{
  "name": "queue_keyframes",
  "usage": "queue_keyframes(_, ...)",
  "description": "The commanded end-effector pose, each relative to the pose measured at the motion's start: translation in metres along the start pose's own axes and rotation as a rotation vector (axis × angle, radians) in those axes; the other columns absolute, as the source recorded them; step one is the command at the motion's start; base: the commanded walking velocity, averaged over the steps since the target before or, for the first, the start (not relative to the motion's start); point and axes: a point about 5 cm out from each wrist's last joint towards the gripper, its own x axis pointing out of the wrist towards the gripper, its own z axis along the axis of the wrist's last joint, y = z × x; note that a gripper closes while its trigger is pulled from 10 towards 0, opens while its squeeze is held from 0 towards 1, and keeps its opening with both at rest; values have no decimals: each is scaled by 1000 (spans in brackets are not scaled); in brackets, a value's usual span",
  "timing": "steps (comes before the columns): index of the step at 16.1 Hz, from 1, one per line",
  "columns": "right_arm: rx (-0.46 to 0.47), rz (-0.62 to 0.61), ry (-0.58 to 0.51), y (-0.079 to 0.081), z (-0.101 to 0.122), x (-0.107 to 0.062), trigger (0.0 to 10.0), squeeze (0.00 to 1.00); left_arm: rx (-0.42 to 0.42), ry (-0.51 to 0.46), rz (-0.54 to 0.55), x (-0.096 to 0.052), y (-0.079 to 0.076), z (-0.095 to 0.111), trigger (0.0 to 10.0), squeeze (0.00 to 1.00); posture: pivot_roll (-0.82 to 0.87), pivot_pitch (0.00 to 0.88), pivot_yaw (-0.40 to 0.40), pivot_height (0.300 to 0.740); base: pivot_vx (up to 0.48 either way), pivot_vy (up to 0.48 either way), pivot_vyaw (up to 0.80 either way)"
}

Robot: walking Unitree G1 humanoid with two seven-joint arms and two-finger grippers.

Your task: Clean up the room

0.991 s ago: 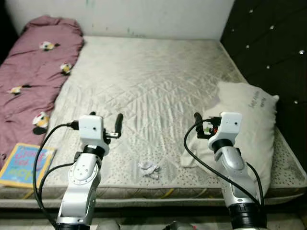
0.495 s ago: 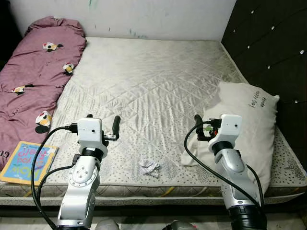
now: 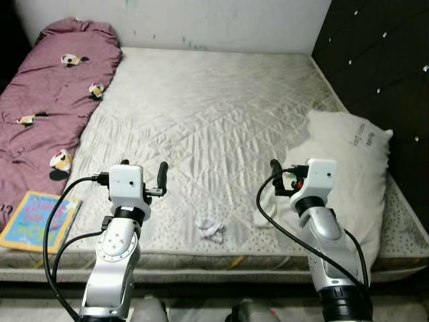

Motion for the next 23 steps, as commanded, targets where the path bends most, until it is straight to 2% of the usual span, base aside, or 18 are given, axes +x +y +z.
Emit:
queue_keyframes(1,1,4,-16,1,4,0,10000,0,7,-4,3,0,-1,2,10000,0,28,23,-38,633,0,0,0)
queue_keyframes(10,0,15,-7,3,4,3,10000,0,4,-20,39,1,3,4,10000,0,29,34,-41,633,0,0,0)
queue_keyframes(12,-35,47,-16,7,5,3,10000,0,-14,-9,13,2,2,4,10000,0,29,36,-42,633,0,0,209)
queue_keyframes(16,-33,47,-16,8,5,3,10000,0,-34,-10,-11,1,0,5,10000,0,29,38,-44,633,0,0,647)
queue_keyframes(23,-20,39,-8,7,3,4,10000,0,-54,-11,-47,-1,2,5,10000,0,31,32,-43,633,209,0,0)
